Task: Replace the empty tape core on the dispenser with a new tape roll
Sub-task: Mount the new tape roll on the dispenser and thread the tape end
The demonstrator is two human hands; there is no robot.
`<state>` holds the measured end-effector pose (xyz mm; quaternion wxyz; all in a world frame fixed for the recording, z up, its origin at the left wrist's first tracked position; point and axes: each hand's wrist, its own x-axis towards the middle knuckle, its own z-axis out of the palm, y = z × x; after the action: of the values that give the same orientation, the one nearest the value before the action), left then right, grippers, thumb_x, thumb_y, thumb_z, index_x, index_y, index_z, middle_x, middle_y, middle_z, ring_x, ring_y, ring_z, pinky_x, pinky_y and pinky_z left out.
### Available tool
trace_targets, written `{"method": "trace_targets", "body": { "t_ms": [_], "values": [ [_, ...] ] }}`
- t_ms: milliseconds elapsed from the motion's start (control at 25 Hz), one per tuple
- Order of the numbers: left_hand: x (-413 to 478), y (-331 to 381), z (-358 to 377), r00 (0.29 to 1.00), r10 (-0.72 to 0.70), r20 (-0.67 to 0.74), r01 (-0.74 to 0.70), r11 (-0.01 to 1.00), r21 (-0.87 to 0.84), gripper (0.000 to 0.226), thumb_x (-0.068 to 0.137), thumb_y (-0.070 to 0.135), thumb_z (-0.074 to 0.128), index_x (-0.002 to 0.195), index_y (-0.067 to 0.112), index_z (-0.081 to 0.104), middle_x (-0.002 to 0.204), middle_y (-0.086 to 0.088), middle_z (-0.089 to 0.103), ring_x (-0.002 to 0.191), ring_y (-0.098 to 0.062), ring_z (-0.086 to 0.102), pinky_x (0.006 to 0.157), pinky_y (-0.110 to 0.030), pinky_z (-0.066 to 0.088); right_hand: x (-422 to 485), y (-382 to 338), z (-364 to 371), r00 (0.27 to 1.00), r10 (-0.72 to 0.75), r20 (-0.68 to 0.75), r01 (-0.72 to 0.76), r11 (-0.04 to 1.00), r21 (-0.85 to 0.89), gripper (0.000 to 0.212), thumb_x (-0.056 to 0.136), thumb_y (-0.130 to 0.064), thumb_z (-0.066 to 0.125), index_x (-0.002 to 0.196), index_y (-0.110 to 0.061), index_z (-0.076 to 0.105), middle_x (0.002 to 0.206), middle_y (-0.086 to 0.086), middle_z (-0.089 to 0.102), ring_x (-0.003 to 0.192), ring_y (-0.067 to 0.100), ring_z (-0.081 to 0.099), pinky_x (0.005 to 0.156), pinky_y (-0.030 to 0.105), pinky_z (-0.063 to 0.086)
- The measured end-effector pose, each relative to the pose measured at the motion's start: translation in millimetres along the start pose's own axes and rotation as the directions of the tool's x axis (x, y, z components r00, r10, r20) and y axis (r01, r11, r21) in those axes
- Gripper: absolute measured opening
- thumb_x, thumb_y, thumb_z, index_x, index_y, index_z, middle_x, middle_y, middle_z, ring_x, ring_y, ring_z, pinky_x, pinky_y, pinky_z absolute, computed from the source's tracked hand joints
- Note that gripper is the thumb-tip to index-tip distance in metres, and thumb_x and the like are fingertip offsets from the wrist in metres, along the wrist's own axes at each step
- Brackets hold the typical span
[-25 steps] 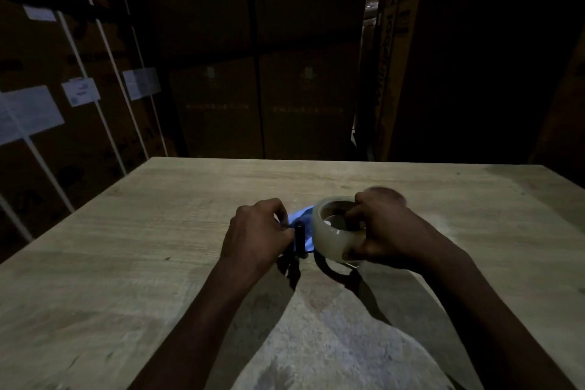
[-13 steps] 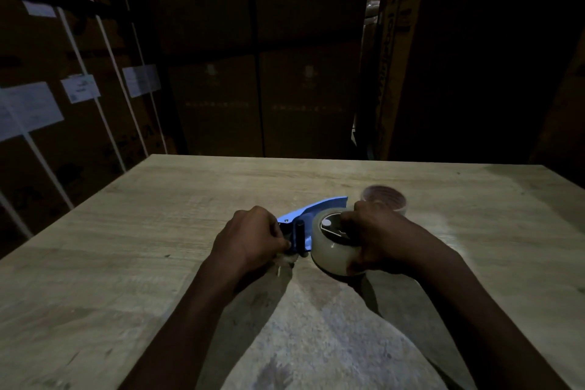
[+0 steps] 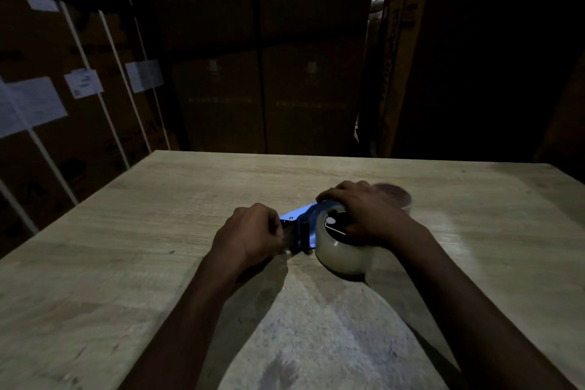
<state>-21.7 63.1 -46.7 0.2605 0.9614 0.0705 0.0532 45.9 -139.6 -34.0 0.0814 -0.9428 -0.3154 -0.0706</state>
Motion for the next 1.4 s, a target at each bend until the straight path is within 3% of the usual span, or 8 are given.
{"method": "trace_targets", "body": {
  "t_ms": [160, 280, 480, 720, 880, 1040, 1240, 1400],
  "values": [
    [3.4, -5.6, 1.6, 0.999, 0.005, -0.047, -0.006, 1.0, -0.024, 0.005, 0.071, 0.019, 0.065, 0.068, 0.022, 0.068, 0.076, -0.001, 0.071, 0.081, -0.02, 0.066, 0.075, -0.042, 0.058, -2.6, 5.8, -1.5, 1.0, 0.019, -0.02, -0.021, 0.996, -0.087, 0.055, 0.084, -0.025, 0.063, 0.133, -0.04, 0.042, 0.131, 0.002, 0.049, 0.112, 0.027, 0.044, 0.082, 0.036, 0.039],
    [6.4, -9.1, 3.9, 0.994, 0.009, -0.108, -0.017, 0.997, -0.075, 0.006, 0.073, 0.018, 0.069, 0.071, 0.024, 0.07, 0.078, 0.003, 0.072, 0.083, -0.015, 0.067, 0.077, -0.04, 0.058, -7.7, 15.3, 1.2, 0.999, 0.038, -0.016, -0.039, 0.999, -0.026, 0.061, 0.082, -0.014, 0.063, 0.134, -0.039, 0.042, 0.13, 0.003, 0.049, 0.113, 0.029, 0.045, 0.088, 0.038, 0.041],
    [7.6, -12.3, 12.1, 0.984, -0.022, -0.179, -0.027, 0.964, -0.266, 0.014, 0.071, 0.021, 0.076, 0.08, 0.026, 0.066, 0.072, 0.007, 0.072, 0.072, -0.01, 0.07, 0.068, -0.034, 0.059, -10.7, 22.9, 2.1, 0.998, 0.019, -0.063, -0.018, 1.0, 0.019, 0.051, 0.084, -0.025, 0.063, 0.131, -0.036, 0.048, 0.124, 0.001, 0.054, 0.109, 0.025, 0.05, 0.082, 0.033, 0.038],
    [13.2, -9.5, 23.5, 0.969, 0.032, -0.247, -0.1, 0.958, -0.268, 0.004, 0.077, 0.02, 0.072, 0.074, 0.022, 0.071, 0.08, 0.005, 0.073, 0.082, -0.008, 0.066, 0.071, -0.023, 0.049, -13.4, 26.9, 0.9, 0.992, 0.071, -0.101, -0.075, 0.996, -0.039, 0.048, 0.084, -0.025, 0.065, 0.127, -0.04, 0.05, 0.122, -0.003, 0.056, 0.11, 0.021, 0.05, 0.075, 0.026, 0.026],
    [14.2, -9.3, 28.2, 0.964, 0.008, -0.264, -0.099, 0.937, -0.334, 0.005, 0.078, 0.019, 0.07, 0.073, 0.021, 0.071, 0.081, 0.008, 0.072, 0.067, -0.004, 0.063, 0.062, -0.021, 0.045, -15.5, 24.9, 0.8, 0.989, 0.084, -0.124, -0.087, 0.996, -0.021, 0.046, 0.083, -0.027, 0.066, 0.126, -0.035, 0.052, 0.121, -0.001, 0.058, 0.111, 0.023, 0.05, 0.078, 0.029, 0.032],
    [16.0, -10.0, 30.2, 0.963, 0.029, -0.267, -0.126, 0.927, -0.354, 0.006, 0.076, 0.017, 0.072, 0.071, 0.019, 0.069, 0.074, 0.01, 0.07, 0.073, 0.004, 0.063, 0.059, -0.008, 0.043, -18.1, 21.9, -5.8, 0.984, 0.141, -0.112, -0.148, 0.988, -0.055, 0.044, 0.083, -0.023, 0.066, 0.125, -0.029, 0.055, 0.121, 0.001, 0.059, 0.112, 0.023, 0.051, 0.084, 0.033, 0.041],
    [18.2, -8.6, 34.5, 0.968, 0.055, -0.243, -0.148, 0.911, -0.385, 0.006, 0.077, 0.016, 0.072, 0.074, 0.017, 0.067, 0.075, 0.007, 0.071, 0.069, -0.002, 0.065, 0.059, -0.017, 0.048, -19.8, 17.4, -12.7, 0.98, 0.163, -0.115, -0.175, 0.979, -0.102, 0.038, 0.083, -0.022, 0.065, 0.12, -0.027, 0.058, 0.118, -0.001, 0.062, 0.109, 0.02, 0.053, 0.071, 0.027, 0.033],
    [17.6, -5.6, 36.6, 0.969, 0.06, -0.239, -0.157, 0.9, -0.408, 0.006, 0.08, 0.014, 0.071, 0.081, 0.019, 0.067, 0.077, 0.003, 0.07, 0.06, 0.003, 0.066, 0.051, -0.01, 0.047, -20.0, 17.9, -11.0, 0.981, 0.142, -0.128, -0.156, 0.982, -0.109, 0.039, 0.082, -0.019, 0.064, 0.119, -0.029, 0.059, 0.116, -0.002, 0.063, 0.107, 0.021, 0.055, 0.071, 0.028, 0.035]
  ]
}}
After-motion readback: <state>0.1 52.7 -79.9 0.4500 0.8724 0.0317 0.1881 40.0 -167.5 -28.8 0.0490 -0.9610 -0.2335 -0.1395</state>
